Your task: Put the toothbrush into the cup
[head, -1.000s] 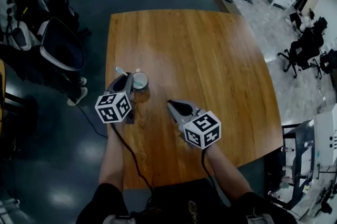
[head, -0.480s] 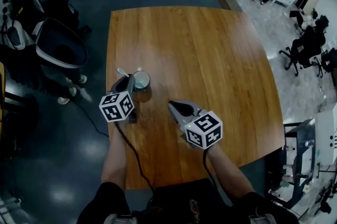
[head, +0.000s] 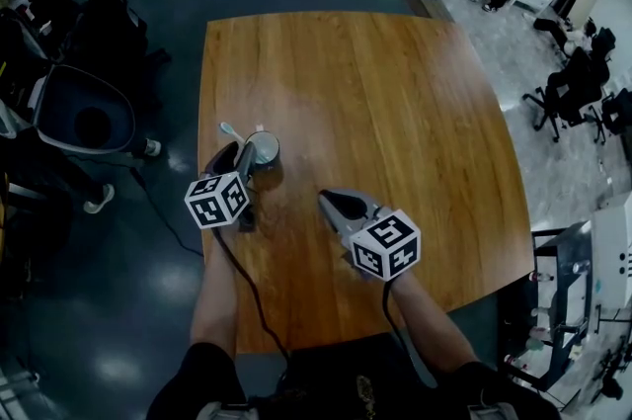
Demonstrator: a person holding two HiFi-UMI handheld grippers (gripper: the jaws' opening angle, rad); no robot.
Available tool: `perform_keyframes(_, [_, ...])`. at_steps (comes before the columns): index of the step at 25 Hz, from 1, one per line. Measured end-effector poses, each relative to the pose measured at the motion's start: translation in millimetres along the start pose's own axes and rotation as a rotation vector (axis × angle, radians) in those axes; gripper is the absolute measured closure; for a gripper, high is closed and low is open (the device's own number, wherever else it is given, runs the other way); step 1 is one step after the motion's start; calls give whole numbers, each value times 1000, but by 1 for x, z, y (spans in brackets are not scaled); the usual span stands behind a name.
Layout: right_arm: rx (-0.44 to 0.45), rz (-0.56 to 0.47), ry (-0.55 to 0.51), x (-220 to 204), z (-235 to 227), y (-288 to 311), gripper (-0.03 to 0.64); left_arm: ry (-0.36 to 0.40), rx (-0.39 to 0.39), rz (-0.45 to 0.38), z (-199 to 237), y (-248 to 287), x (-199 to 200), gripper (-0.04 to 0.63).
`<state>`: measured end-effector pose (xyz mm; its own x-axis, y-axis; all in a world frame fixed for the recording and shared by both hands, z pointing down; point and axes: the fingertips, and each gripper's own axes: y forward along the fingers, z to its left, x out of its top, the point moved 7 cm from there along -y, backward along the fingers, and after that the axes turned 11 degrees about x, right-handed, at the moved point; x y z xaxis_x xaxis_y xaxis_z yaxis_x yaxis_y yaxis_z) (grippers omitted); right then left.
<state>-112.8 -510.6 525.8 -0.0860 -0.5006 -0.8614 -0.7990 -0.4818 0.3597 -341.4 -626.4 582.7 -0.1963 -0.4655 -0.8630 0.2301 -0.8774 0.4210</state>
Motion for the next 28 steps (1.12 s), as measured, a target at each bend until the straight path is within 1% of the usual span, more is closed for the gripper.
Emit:
perform_keyframes(2, [8,-19,8,0,2,-2,614,-2,3,1,2,-5,-1,411])
perform_keyframes(6, [36,-135,26,12,5,-12,614,0,3,-15,-2,-21,2,405])
perform_keyframes(9, [49,-182,-30,21,12,-23,614,14,1,-24,-12,-40,0,405])
perform_keyframes(12, [83,-230,-78,31,23,-39,614,28,1,-34,-24,-65,-1,407])
perform_keyframes(14, [109,-265,-83,38,31,-51,614,43,-1,-48,-35,-88,0,434])
perform_keyframes(18, [136,-326,-112,40,48,-86,615,89,-19,-94,-74,-140,-5,552])
perform_keyframes(20, [149,-358,-117,37,58,-106,615,112,-23,-120,-96,-167,-7,587])
perform_keyframes(24, [173,-383,-136,36,74,-140,614,157,-46,-161,-144,-217,-6,588])
perform_keyframes(28, [184,-384,-139,23,89,-174,615,190,-83,-177,-195,-259,-21,588])
